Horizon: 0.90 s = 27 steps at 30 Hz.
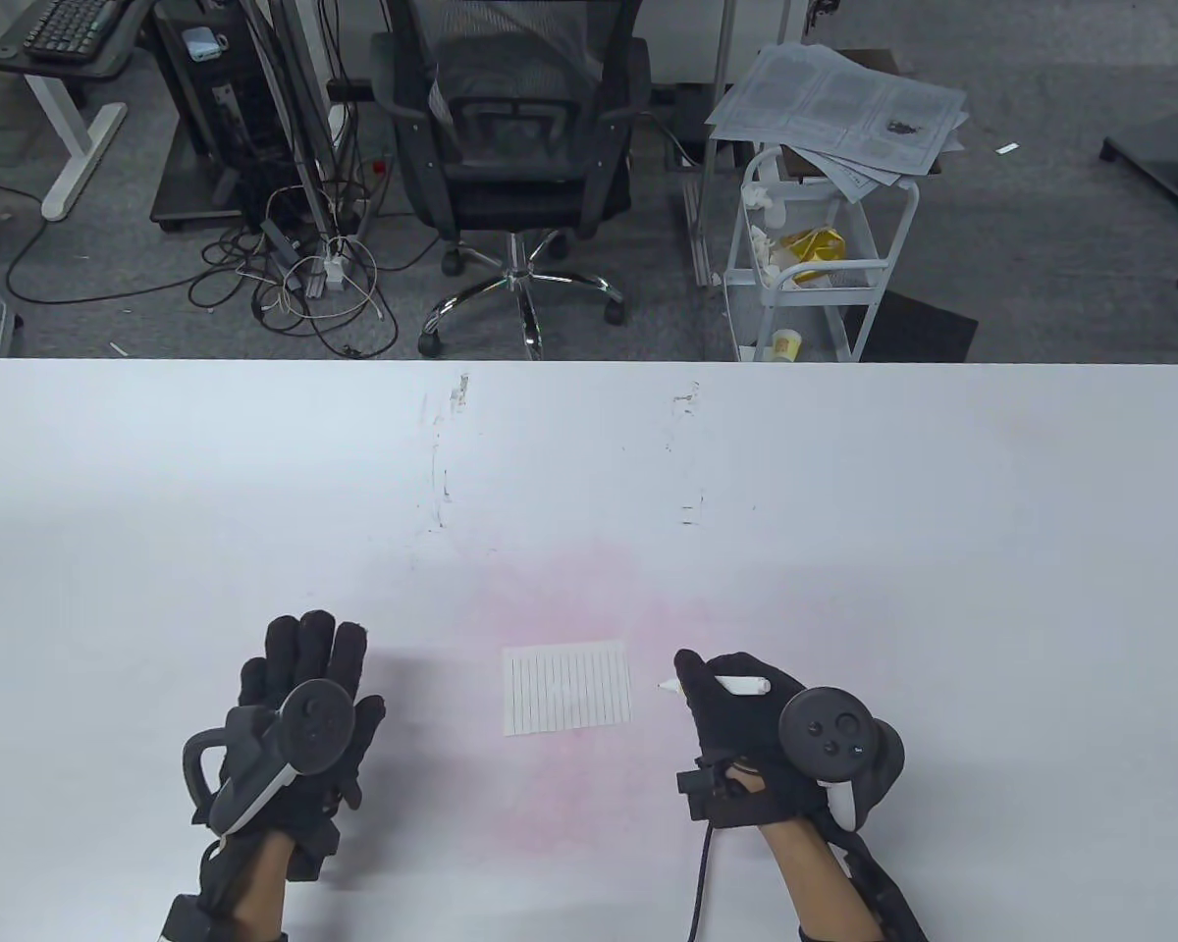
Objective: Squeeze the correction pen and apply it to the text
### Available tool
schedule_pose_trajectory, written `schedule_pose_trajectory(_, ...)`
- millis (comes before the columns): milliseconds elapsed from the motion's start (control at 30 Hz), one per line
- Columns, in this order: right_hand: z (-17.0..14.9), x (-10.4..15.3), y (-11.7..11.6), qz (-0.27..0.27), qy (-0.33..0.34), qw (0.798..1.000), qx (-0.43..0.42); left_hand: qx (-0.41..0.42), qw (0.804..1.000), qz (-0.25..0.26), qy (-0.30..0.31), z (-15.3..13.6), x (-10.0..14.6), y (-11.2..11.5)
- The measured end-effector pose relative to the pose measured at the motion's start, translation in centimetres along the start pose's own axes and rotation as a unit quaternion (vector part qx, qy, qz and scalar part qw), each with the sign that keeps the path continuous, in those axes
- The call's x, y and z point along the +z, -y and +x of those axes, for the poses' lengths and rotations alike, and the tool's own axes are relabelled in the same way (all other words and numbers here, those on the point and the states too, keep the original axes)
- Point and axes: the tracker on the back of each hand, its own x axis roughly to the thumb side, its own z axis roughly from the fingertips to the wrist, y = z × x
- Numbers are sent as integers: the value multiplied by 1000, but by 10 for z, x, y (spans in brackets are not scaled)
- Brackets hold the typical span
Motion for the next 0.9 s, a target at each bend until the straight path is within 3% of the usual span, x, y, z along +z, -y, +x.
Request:
schedule_pose_trajectory(267, 0, 0, 0, 5, -2, 1000, 1, -85, 989, -103, -56, -12, -9, 23)
schedule_pose_trajectory(367, -1, 0, 0, 8, -4, 1000, 0, -102, 986, -117, -65, -14, -12, 30)
schedule_pose_trajectory(633, -2, -1, 1, 6, -8, 1000, -2, -141, 985, -83, -58, -6, -15, 35)
schedule_pose_trajectory(900, -3, -1, 2, 8, -15, 1000, -10, -193, 976, -96, -41, 5, -22, 39)
